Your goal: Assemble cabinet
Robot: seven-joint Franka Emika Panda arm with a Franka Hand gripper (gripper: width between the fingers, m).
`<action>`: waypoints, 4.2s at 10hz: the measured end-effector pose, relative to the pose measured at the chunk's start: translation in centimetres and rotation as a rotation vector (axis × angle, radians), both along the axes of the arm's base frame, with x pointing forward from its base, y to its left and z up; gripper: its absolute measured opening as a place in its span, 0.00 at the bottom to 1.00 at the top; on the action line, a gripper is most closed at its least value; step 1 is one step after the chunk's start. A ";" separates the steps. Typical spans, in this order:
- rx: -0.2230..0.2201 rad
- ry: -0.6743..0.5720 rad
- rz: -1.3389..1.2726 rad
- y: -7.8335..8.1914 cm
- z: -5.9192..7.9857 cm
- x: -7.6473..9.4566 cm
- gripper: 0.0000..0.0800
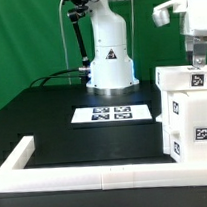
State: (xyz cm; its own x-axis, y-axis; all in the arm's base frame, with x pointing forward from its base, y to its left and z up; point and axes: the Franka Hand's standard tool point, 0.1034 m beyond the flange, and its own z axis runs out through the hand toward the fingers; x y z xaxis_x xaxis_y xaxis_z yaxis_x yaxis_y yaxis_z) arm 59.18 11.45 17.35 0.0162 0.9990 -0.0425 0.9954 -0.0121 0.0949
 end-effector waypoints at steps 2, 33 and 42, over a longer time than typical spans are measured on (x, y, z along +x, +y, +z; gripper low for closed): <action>-0.014 0.016 0.119 -0.5 -0.7 -0.4 1.00; 0.186 0.003 -1.967 0.7 -2.8 -1.4 0.70; 0.262 0.014 -2.664 2.1 -2.8 -1.2 0.70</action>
Offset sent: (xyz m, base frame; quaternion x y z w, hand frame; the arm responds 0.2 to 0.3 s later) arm 0.0081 0.0057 -0.0136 -0.0105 0.0060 0.0126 0.9998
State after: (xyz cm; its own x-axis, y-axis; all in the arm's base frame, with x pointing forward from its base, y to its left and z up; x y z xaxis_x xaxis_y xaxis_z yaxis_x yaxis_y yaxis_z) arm 58.01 13.52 14.58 0.4398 -0.8980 -0.0109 -0.8946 -0.4370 -0.0932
